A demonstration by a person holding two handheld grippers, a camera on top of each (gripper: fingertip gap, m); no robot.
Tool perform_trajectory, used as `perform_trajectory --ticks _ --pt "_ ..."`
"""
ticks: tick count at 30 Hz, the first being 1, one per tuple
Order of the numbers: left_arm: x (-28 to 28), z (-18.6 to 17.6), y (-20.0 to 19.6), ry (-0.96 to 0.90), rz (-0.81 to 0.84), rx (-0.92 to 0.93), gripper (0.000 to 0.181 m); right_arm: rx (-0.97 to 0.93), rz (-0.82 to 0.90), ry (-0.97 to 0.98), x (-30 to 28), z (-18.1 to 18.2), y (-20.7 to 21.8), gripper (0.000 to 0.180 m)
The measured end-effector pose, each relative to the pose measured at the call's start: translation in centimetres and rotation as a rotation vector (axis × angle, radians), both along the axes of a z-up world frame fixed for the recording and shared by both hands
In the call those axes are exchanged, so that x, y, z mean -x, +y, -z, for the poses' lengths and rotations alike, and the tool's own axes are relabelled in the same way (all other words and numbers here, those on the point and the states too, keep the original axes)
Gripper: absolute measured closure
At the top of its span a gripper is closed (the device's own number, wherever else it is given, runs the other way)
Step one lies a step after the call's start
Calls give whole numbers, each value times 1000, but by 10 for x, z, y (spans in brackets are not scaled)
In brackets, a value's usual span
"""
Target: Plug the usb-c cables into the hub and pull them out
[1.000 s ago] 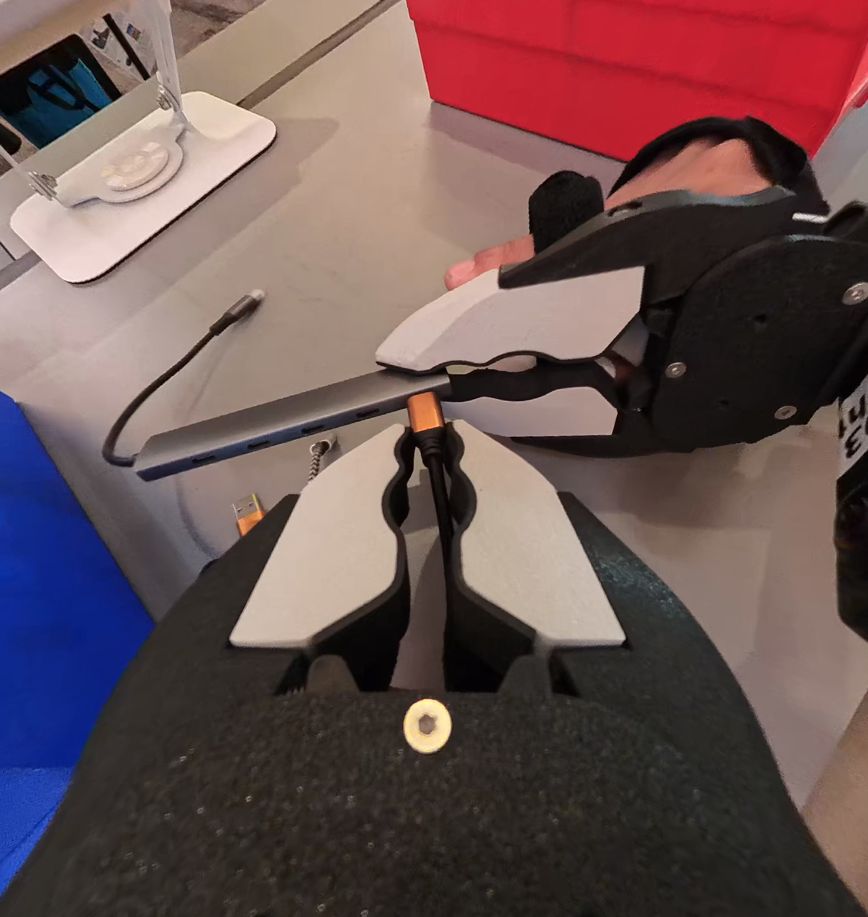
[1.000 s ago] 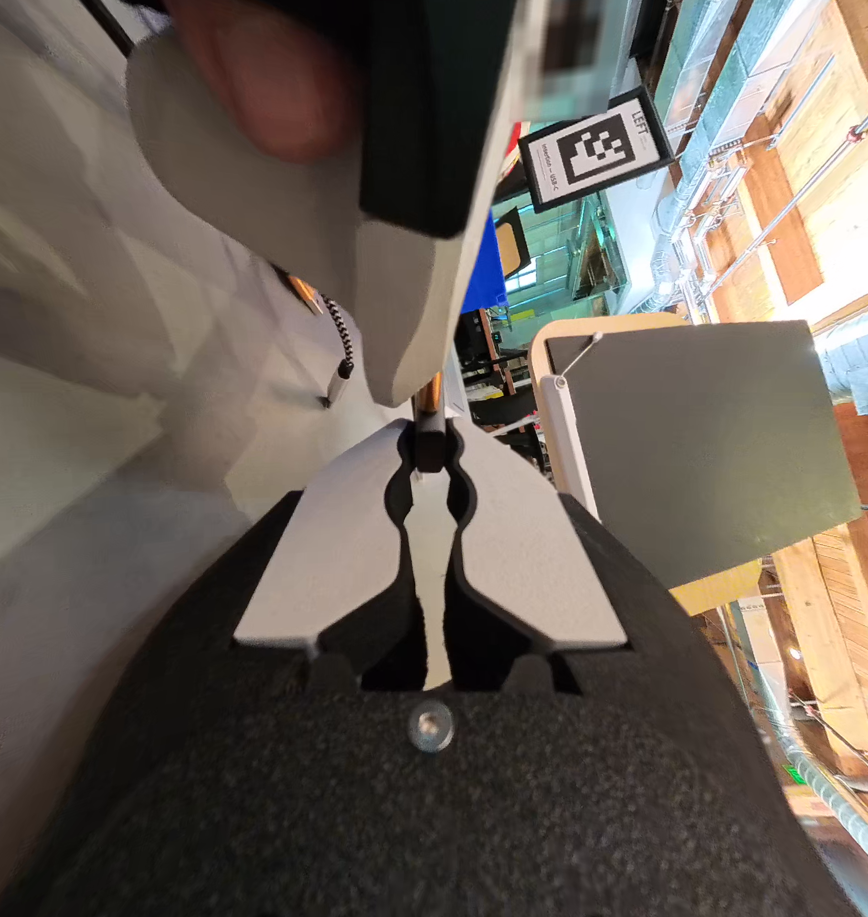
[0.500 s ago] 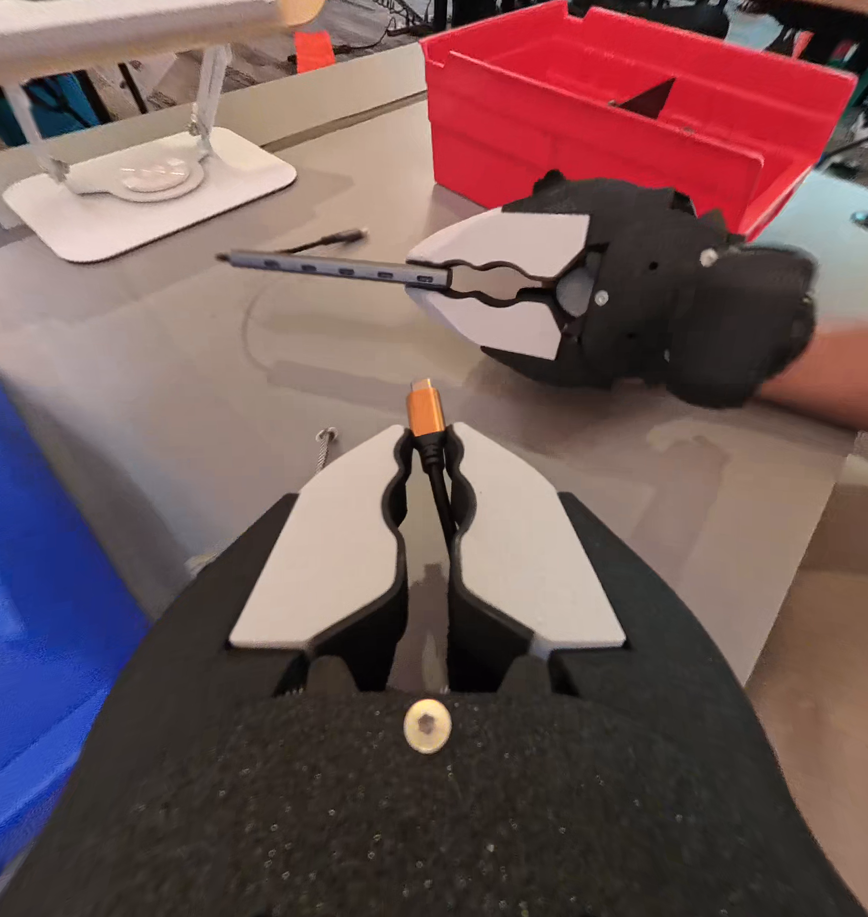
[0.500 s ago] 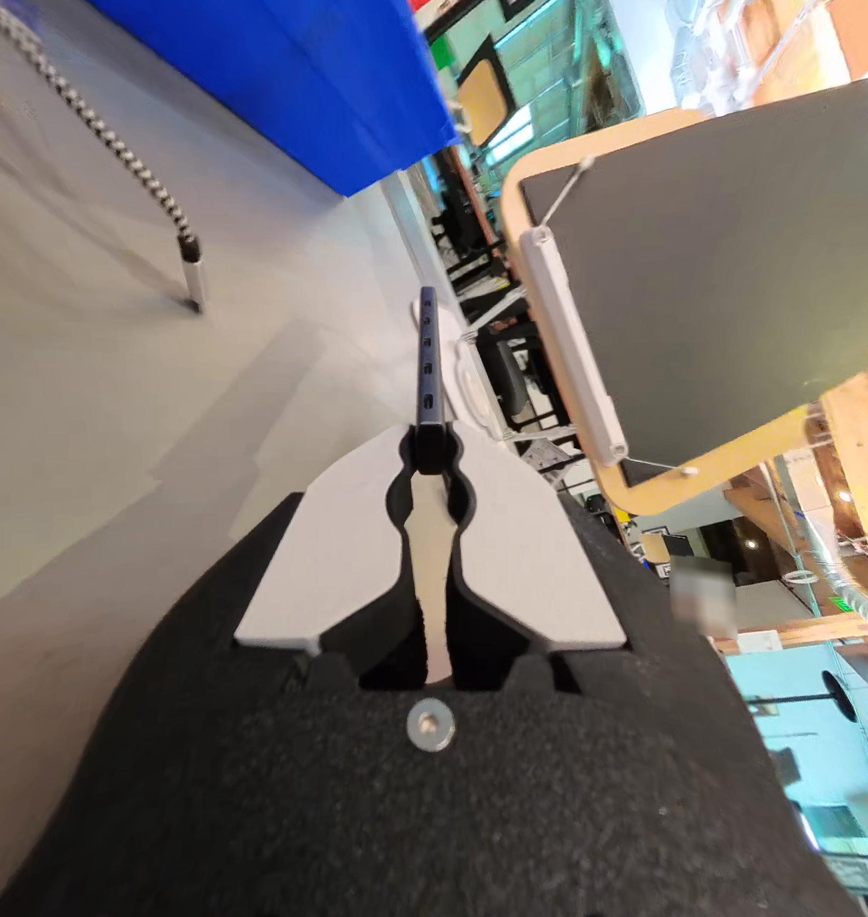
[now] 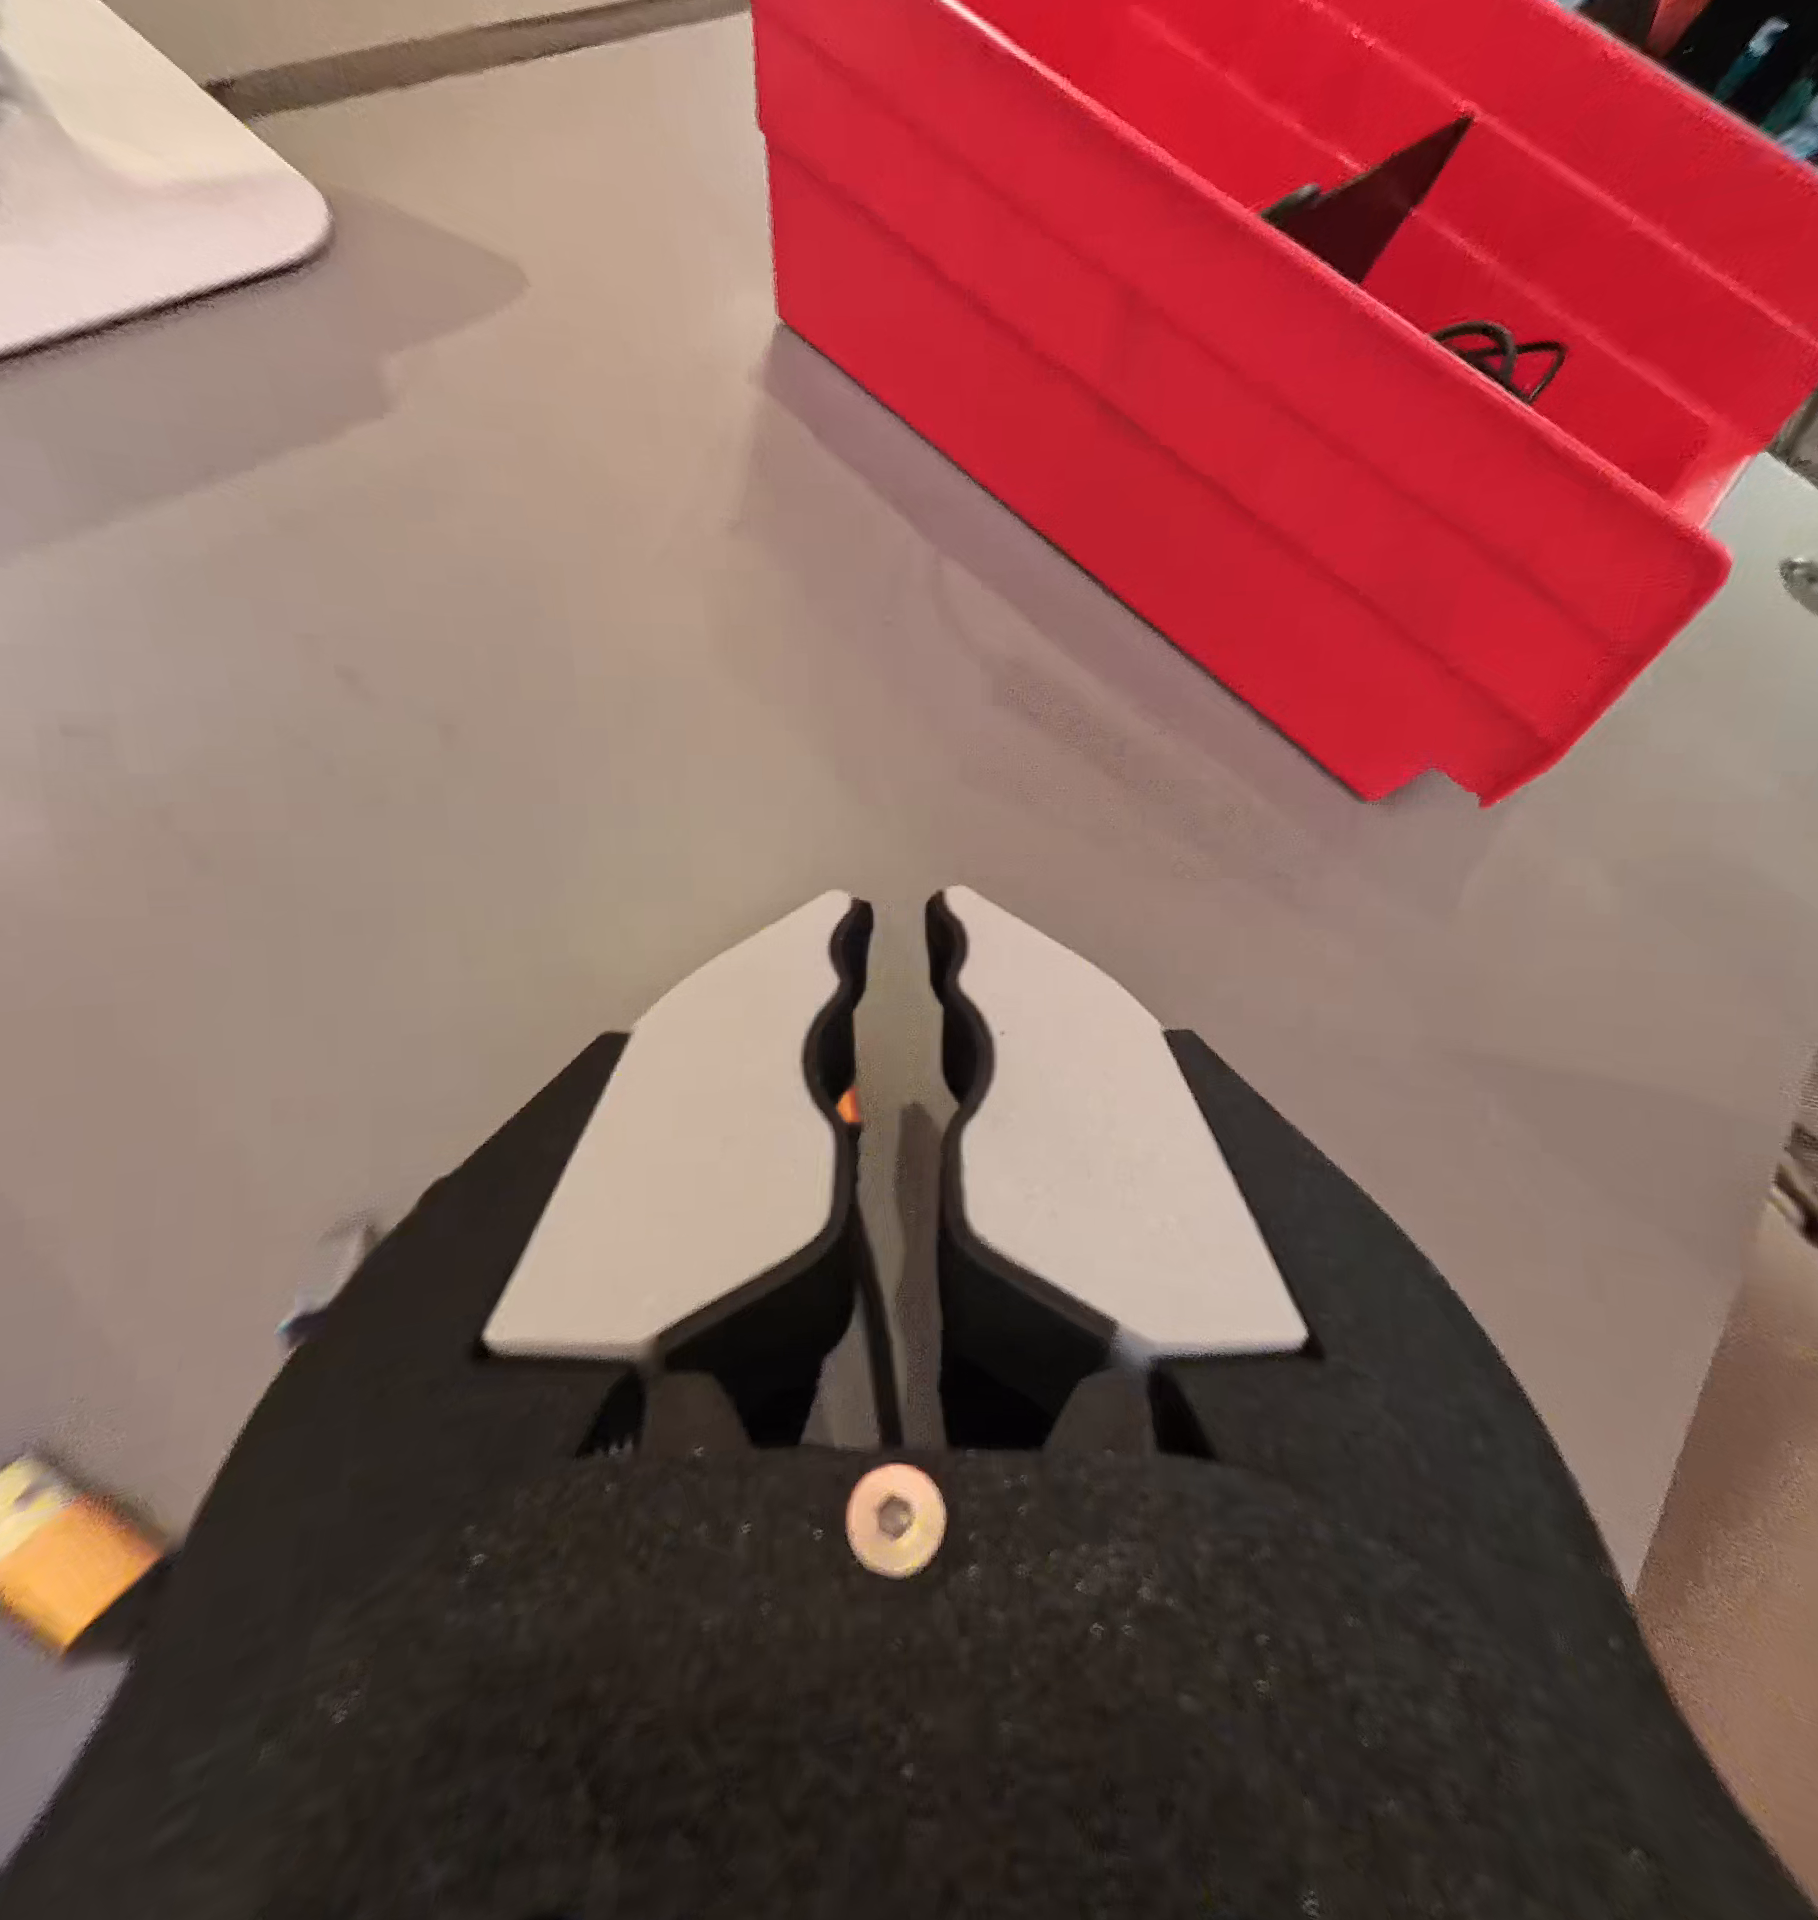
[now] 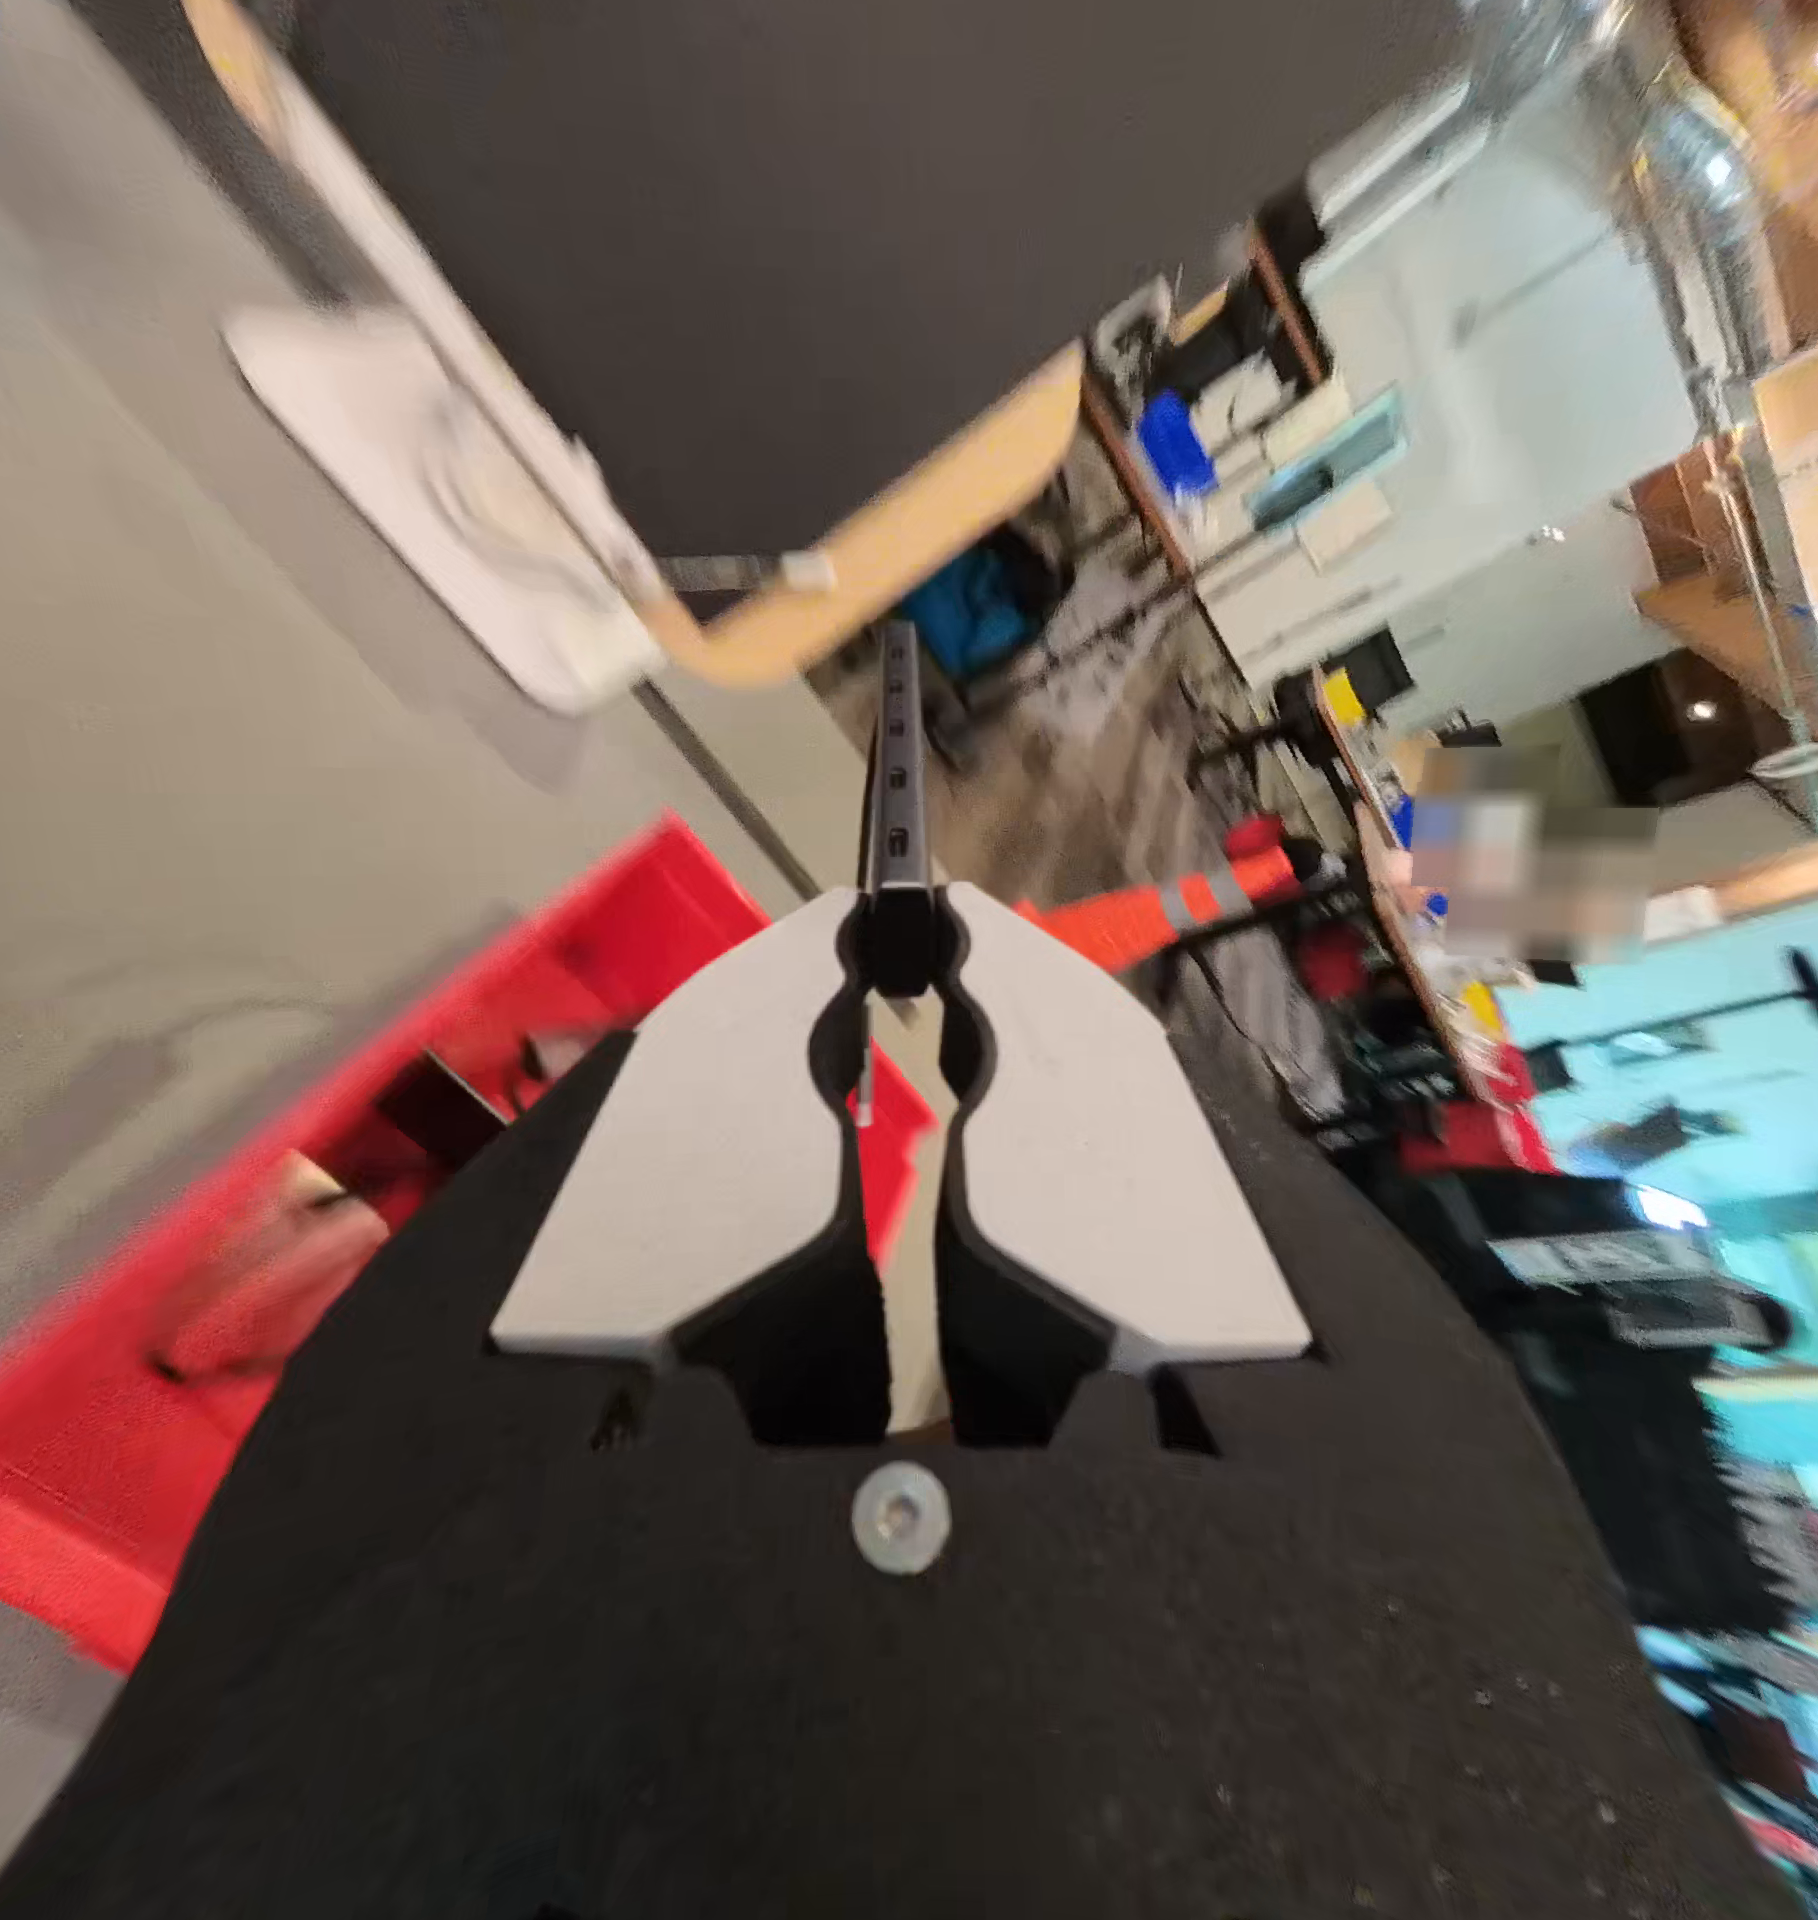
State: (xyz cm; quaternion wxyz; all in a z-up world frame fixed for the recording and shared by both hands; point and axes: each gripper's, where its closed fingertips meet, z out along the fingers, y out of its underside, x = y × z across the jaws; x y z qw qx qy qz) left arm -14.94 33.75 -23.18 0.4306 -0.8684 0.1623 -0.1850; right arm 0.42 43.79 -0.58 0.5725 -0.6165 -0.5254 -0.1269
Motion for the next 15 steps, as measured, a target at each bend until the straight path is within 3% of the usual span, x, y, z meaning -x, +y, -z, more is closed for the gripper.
perform_trajectory --ticks 1,3,9,12,15 --pt "-6 4 4 -13 17 22 168 36 20 -98 -10 18 13 170" --pt "-13 11 8 -22 39 67 152 166 39 -266 -23 66 34 170" --pt "5 -18 -21 -110 56 49 149 522 77 -515 -36 184 68 170" --pt "32 -31 -64 -88 40 -12 149 690 70 -384 -24 206 76 164" --pt "73 -26 -117 -25 -70 -92 150 981 76 -166 -16 209 65 136"
